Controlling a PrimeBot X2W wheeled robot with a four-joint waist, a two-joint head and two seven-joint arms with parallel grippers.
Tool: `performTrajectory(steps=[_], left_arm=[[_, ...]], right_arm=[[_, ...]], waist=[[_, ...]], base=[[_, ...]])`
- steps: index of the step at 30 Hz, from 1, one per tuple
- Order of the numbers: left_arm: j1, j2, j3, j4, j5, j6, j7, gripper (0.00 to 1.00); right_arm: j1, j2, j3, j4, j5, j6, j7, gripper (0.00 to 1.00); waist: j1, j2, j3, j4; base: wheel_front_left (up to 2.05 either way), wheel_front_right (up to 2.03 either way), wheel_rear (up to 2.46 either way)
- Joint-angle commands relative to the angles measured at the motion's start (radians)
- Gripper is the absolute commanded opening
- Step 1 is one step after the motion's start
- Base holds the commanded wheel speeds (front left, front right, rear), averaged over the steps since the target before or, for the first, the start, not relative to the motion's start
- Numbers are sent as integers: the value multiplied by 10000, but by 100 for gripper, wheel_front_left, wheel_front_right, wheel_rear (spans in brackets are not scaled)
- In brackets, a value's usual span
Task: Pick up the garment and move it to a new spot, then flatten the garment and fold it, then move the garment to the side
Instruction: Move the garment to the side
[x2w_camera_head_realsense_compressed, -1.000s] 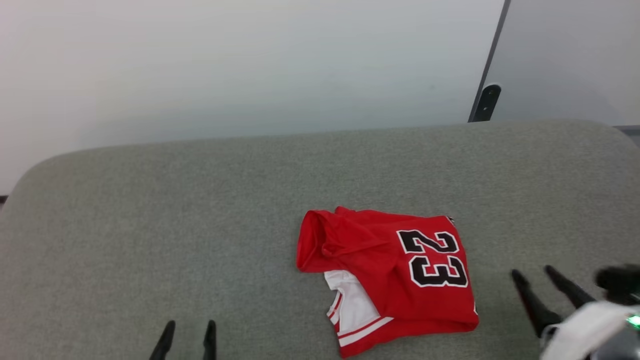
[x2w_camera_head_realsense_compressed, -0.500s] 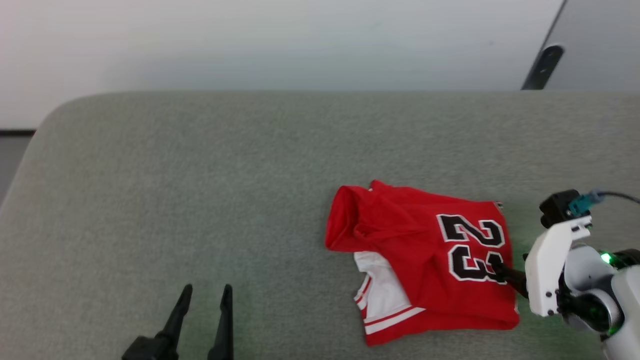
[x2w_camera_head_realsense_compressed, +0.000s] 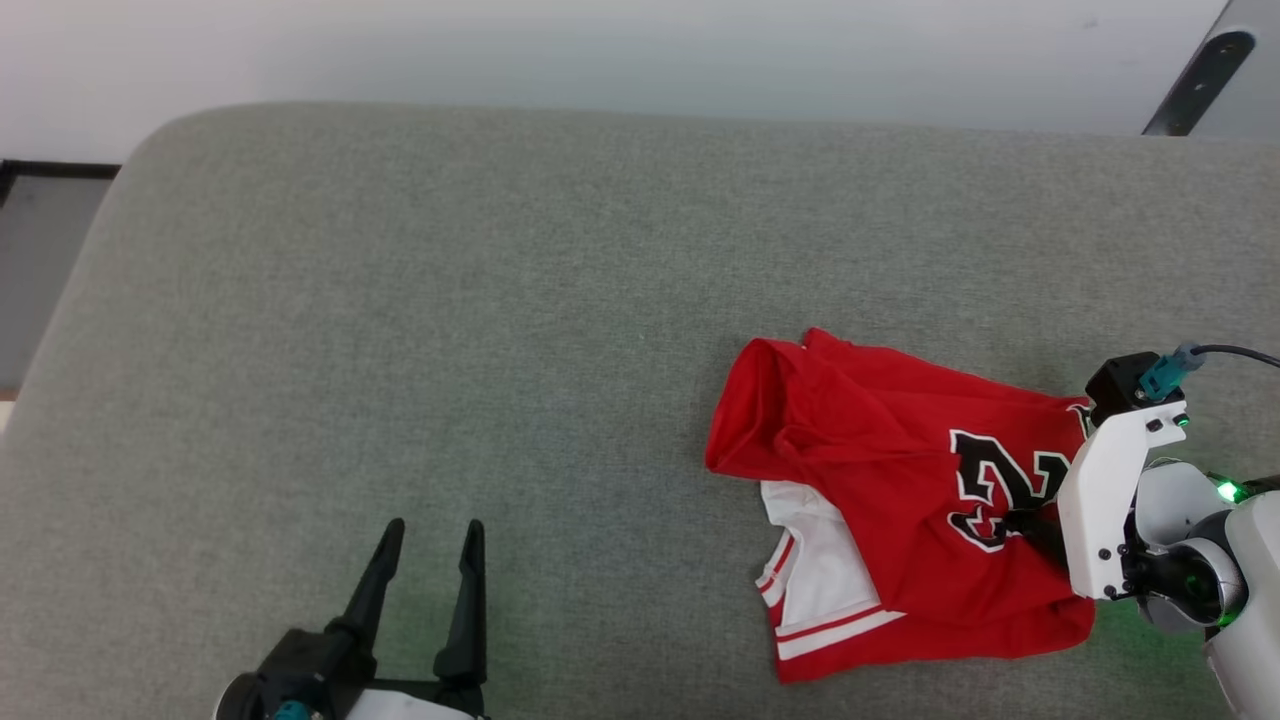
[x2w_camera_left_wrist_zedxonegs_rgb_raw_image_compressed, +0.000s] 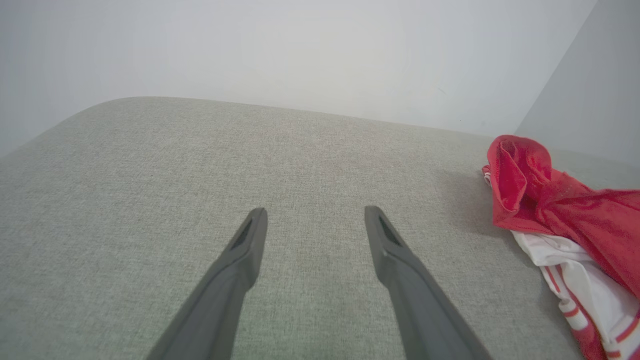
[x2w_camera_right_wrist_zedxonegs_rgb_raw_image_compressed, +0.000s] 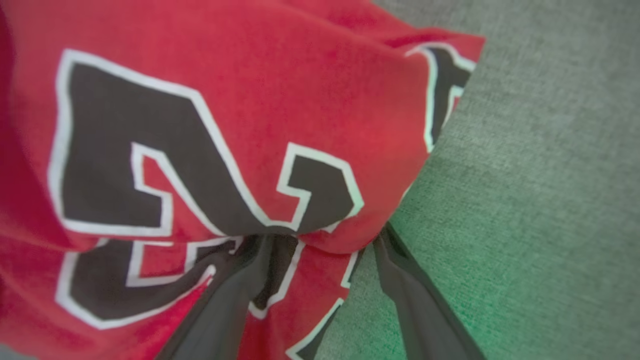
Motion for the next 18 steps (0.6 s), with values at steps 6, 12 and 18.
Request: performTrajectory(steps=[6, 12, 18], left_arm=[[-187, -93, 56, 38, 84, -143, -32, 100], [-208, -126, 108, 41, 138, -237, -33, 100], [-251, -144, 108, -41, 177, -295, -33, 100]], right_arm=[[653, 584, 762, 732, 146, -13, -101, 0], [625, 621, 341, 668, 422, -7, -807, 0], [729, 257, -686, 279, 1005, -35, -1916, 0]], waist=[[0, 0, 125, 64], [0, 0, 57, -157], [0, 0, 9, -694]], base=[[0, 0, 0], [0, 0, 0], [0, 0, 0]])
